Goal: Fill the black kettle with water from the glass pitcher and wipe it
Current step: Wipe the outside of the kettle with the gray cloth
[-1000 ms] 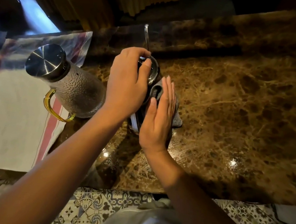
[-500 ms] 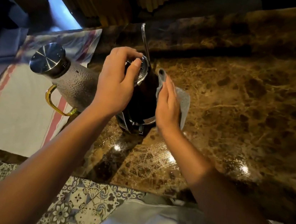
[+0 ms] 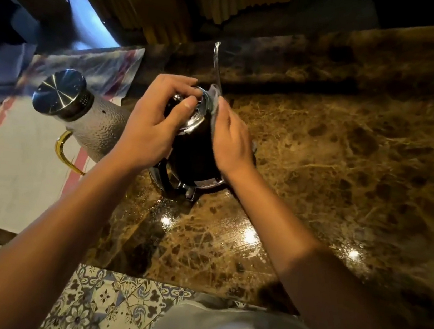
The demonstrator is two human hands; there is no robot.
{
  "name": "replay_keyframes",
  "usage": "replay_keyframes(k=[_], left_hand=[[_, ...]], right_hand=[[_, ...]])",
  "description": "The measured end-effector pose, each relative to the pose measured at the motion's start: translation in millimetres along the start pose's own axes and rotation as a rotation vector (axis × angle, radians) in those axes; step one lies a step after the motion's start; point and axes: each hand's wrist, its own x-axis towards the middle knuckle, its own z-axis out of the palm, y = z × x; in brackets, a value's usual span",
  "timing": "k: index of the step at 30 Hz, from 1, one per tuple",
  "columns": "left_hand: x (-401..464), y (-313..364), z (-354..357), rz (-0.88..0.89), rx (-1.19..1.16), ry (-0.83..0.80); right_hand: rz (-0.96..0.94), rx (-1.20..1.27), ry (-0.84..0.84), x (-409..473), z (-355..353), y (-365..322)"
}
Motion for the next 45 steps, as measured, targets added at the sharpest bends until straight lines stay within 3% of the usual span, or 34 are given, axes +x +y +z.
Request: replay_keyframes(k=[2,4,8,10,12,14,17,23,29,33,38,41,45], left_hand=[[-1,0,0,-0.013,-0.017,-0.011],[0,1,2,-0.014,-0.022,0.005],[0,-2,4,-0.014,-0.038,0.021],[-1,-4,3,-0.013,-0.048,0.019],[-1,-5,3,-0.009,-0.058,0.014],[-1,-5,3,-0.011,-0.056,0.007],[-1,-4,2,-0.014,-0.059,0.022],[-1,-2,5,-0.047,-0.089,0.021],[-1,-2,3,-0.042,-0.074,0.024],[-1,-3,4,-0.034,-0.066,0.032],[-1,-2,5,-0.037,-0.079,0.036],[-1,-3,7,-0.036,-0.081,0.029],[0,-3,6,-0.046,-0.081,0.029]], right_hand=[[0.139,0.062,-0.055,5,-9,7],[0.126,0.093,-0.027,0,-8,18],[0.198,0.07,0.191,-48,17,37],[0.007,0.03,0.308,-71,33,32],[-0.203,-0.007,0.303,-73,40,27],[-0.278,-0.038,0.277,-58,38,20],[-0.17,-0.04,0.276,-38,28,18],[0.358,0.246,0.228,-38,4,25],[0.34,0.363,0.341,-10,-4,5],[0.079,0.34,0.246,-14,9,-30],[-0.131,0.032,0.309,-51,33,7],[-0.016,0.013,0.245,-66,23,42],[0.273,0.293,0.168,-52,1,35]])
